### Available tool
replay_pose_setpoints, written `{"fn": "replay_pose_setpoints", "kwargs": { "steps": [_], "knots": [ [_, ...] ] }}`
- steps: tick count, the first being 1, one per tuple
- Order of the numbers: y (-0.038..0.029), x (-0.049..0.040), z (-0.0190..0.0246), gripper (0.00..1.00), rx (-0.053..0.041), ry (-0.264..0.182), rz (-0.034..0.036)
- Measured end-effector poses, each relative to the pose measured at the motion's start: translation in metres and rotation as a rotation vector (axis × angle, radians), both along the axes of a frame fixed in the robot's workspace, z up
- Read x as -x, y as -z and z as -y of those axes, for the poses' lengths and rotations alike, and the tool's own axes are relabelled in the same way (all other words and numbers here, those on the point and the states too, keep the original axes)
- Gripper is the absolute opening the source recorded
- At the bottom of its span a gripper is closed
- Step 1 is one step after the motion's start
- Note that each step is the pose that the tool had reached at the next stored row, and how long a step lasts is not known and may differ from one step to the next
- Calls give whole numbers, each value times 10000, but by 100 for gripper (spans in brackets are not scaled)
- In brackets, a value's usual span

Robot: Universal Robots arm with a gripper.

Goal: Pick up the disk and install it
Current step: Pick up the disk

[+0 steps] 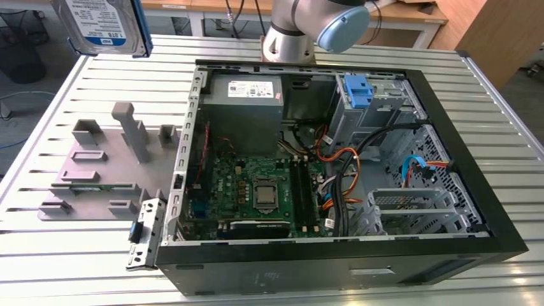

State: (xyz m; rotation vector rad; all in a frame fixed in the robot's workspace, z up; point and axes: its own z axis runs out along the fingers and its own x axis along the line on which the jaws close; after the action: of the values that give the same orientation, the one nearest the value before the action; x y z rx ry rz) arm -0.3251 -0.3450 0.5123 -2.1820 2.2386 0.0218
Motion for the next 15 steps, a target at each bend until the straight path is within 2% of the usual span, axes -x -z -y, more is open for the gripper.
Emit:
{"fn": "replay_pose_setpoints", "kwargs": {
  "steps": [8, 15],
  "knots": [
    [0, -9, 0, 35, 0, -2, 0],
    [0, -94, 0, 35, -1, 0, 0]
  ]
}}
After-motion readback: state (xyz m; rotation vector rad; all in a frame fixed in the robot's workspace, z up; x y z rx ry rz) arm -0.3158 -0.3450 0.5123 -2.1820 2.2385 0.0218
